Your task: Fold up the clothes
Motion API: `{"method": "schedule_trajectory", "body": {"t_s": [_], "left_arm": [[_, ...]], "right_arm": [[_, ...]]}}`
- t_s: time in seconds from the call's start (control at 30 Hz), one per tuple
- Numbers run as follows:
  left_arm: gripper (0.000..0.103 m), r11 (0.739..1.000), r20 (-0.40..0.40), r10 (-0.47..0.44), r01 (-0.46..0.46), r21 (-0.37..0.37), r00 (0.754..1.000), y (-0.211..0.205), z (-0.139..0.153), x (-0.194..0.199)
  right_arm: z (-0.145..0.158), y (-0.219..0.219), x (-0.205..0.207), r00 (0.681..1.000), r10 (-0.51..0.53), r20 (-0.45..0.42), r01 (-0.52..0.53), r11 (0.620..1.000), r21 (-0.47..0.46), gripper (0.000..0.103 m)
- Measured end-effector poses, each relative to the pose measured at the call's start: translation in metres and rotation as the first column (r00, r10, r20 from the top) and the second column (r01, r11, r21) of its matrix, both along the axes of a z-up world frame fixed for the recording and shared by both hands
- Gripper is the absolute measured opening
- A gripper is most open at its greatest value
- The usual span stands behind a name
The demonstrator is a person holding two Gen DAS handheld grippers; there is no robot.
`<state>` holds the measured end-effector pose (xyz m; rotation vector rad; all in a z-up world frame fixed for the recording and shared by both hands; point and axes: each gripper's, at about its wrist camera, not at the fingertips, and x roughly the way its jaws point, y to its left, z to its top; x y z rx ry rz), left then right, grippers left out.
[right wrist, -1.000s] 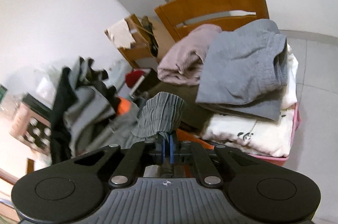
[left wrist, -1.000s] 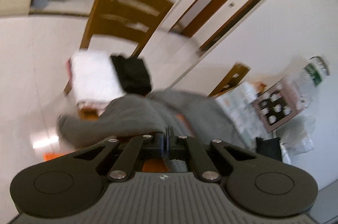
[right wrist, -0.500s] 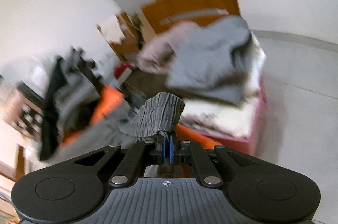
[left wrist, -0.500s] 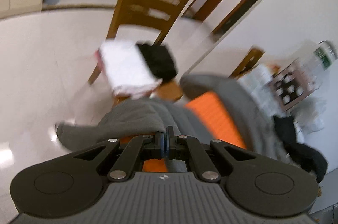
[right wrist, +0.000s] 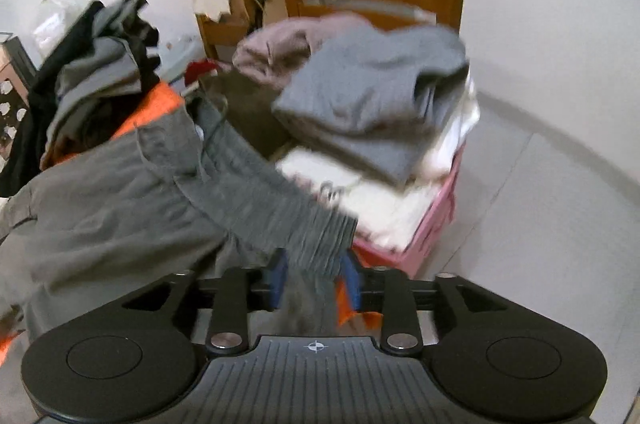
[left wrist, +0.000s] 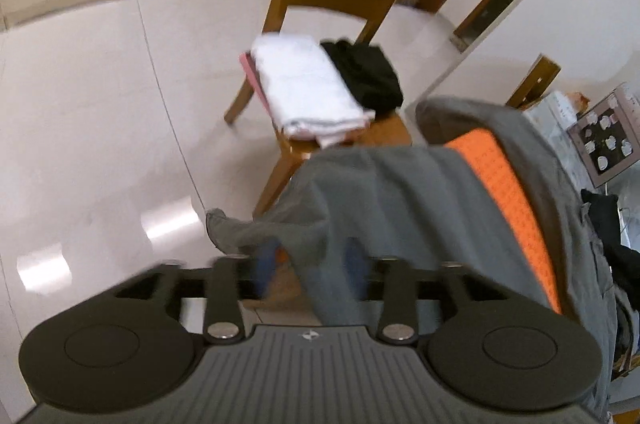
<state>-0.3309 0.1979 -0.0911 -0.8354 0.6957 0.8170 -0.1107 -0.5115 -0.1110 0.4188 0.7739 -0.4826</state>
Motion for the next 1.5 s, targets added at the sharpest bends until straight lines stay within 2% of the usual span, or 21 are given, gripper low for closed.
{"method": "schedule_trajectory", "body": {"t_s": [0.07,0.2,0.37,0.47,0.67,0.83,0.97,1.07,1.13,1.17,1.2,1.23,1.3,1.4,1.5], "left_arm": [[0.078,0.998,0.016,-0.023,0.023,0.052,1.000,-0.005,0.020,0.006],[0.079,0.981,0.036,-0.147,0.141,0.137,0.988,-0.018,0.052,0.045],[0.079,0.933,0.027,-0.294,0.281,0.227,0.955,-0.045,0.071,0.110],[0.079,0.916,0.025,-0.343,0.328,0.229,0.939,-0.063,0.069,0.148],[0.079,0.911,0.008,-0.366,0.357,0.208,0.930,-0.105,0.052,0.214],[0.079,0.909,-0.021,-0.373,0.370,0.191,0.928,-0.137,0.042,0.258],[0.079,0.891,-0.054,-0.403,0.406,0.203,0.913,-0.162,0.044,0.278],[0.079,0.877,-0.082,-0.422,0.430,0.213,0.903,-0.176,0.045,0.288],[0.080,0.873,-0.099,-0.429,0.440,0.210,0.898,-0.183,0.042,0.294],[0.080,0.872,-0.107,-0.430,0.443,0.208,0.896,-0.185,0.041,0.297],[0.080,0.871,-0.114,-0.431,0.446,0.207,0.895,-0.187,0.040,0.299],[0.080,0.871,-0.119,-0.430,0.446,0.208,0.895,-0.189,0.039,0.302],[0.080,0.869,-0.116,-0.431,0.446,0.213,0.895,-0.190,0.041,0.307],[0.080,0.861,-0.111,-0.443,0.456,0.223,0.890,-0.191,0.040,0.314],[0.080,0.857,-0.122,-0.450,0.466,0.219,0.885,-0.192,0.033,0.323]], "right_arm": [[0.015,0.001,-0.002,1.000,0.024,0.020,-0.023,0.999,-0.044,0.052],[0.044,0.006,0.012,0.987,0.154,0.048,-0.149,0.985,-0.086,0.052],[0.065,0.009,0.056,0.943,0.326,0.073,-0.320,0.944,-0.085,0.052],[0.067,0.005,0.091,0.914,0.398,0.078,-0.393,0.917,-0.068,0.051],[0.051,-0.009,0.165,0.872,0.487,0.056,-0.486,0.874,-0.018,0.051],[0.014,-0.024,0.224,0.849,0.527,0.026,-0.528,0.848,0.050,0.051],[-0.019,-0.031,0.261,0.817,0.576,-0.026,-0.572,0.815,0.090,0.050],[-0.037,-0.032,0.275,0.774,0.631,-0.048,-0.623,0.773,0.119,0.046],[-0.044,-0.030,0.279,0.741,0.670,-0.048,-0.660,0.739,0.133,0.032],[-0.045,-0.029,0.279,0.729,0.683,-0.045,-0.674,0.727,0.126,0.031],[-0.045,-0.029,0.278,0.722,0.691,-0.040,-0.684,0.721,0.111,0.011],[-0.042,-0.030,0.277,0.723,0.691,-0.023,-0.685,0.721,0.107,0.009],[-0.027,-0.036,0.277,0.755,0.655,0.028,-0.655,0.751,0.083,0.008],[-0.008,-0.045,0.290,0.784,0.617,0.071,-0.621,0.779,0.088,0.008],[-0.023,-0.044,0.306,0.783,0.622,0.015,-0.621,0.778,0.092,0.008]]}}
